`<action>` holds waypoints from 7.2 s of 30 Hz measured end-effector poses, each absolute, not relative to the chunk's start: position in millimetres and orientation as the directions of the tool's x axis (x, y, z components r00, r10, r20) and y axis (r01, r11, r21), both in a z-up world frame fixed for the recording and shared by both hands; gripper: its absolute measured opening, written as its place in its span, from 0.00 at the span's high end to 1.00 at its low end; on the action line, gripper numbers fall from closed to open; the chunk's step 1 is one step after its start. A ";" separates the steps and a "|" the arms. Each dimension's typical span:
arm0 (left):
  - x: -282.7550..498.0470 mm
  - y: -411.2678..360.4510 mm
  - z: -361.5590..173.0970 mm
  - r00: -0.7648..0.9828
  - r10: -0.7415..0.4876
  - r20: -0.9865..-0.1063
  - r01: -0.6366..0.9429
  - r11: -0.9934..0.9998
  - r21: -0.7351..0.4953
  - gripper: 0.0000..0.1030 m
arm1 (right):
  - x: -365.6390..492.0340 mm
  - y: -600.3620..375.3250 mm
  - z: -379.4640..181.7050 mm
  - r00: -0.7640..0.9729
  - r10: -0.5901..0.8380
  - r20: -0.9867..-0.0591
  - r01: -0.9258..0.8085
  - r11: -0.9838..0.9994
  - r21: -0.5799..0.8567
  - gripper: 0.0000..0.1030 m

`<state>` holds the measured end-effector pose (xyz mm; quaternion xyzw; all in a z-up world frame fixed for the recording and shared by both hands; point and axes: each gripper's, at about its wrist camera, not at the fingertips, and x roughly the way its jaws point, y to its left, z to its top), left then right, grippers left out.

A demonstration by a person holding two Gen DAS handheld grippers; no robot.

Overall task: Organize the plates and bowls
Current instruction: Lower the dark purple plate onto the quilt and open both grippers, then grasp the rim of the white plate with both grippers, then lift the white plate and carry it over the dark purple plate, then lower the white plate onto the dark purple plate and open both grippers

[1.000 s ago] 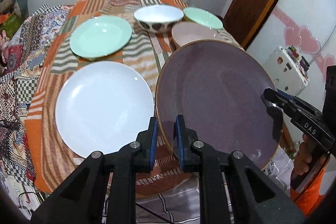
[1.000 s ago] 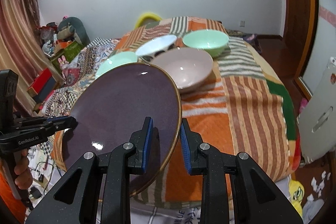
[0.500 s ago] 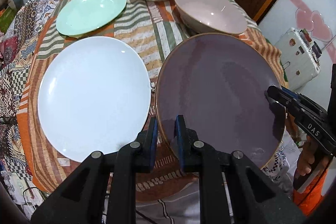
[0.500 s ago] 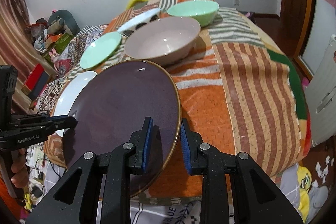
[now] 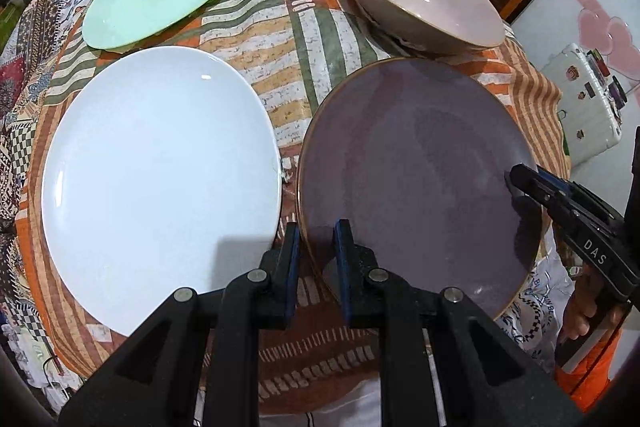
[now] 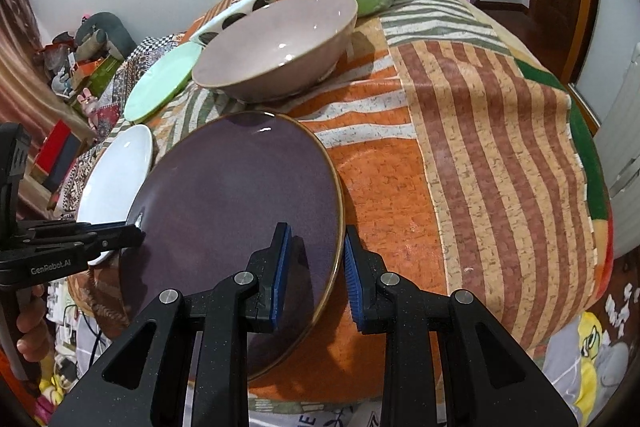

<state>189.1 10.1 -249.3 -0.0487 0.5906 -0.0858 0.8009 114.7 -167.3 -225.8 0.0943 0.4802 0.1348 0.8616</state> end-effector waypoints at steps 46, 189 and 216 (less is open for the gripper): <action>95.7 134.1 -135.2 0.697 -0.015 -0.717 -0.130 0.981 -0.147 0.25 | 106.8 -76.1 -121.0 0.655 0.405 -0.639 -0.364 0.909 0.203 0.37; 127.4 0.8 -196.3 0.475 -0.216 -0.853 0.157 0.975 -0.160 0.71 | 84.2 -182.5 -181.5 0.553 0.380 -0.741 -0.178 0.923 0.341 0.75; 160.5 5.0 -240.6 0.374 -0.216 -0.902 0.119 0.976 -0.184 0.71 | 108.5 -173.6 -208.5 0.486 0.366 -0.793 -0.147 0.929 0.339 0.75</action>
